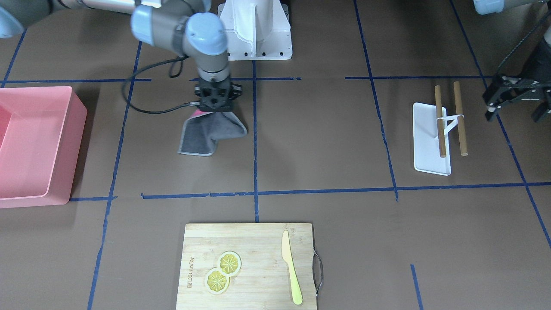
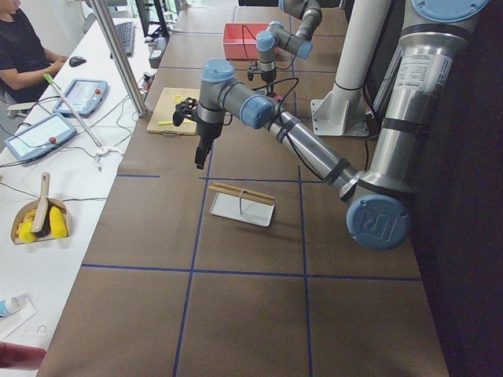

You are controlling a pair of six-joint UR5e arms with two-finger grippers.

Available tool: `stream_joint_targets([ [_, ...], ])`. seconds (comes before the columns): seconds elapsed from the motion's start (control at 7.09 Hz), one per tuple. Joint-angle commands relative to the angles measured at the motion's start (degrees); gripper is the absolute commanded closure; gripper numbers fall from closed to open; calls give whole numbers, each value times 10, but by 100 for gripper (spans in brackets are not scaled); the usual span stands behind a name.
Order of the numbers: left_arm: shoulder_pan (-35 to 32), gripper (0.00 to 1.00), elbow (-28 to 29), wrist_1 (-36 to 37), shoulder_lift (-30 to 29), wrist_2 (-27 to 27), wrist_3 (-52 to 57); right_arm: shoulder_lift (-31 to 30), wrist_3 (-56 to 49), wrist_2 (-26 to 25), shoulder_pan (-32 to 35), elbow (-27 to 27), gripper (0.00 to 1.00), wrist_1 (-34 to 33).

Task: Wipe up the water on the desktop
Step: 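Drag the cloth across the table surface with the right gripper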

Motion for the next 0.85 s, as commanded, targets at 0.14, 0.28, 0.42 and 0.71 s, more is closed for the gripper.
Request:
stream_joint_targets([
  [0.14,-86,0,81,-1,28,-82,204,-17,15,6,22,8,100,0],
  [0.28,-100,0,97,-1,28,-83,237,-97,-40,8,49,96,100,-4],
  [0.42,-105,0,108,0,28,-82,248,-164,-86,9,71,154,100,-5],
  [0.71,-106,0,113,-1,39,-80,248,-281,-209,93,215,249,100,-6],
])
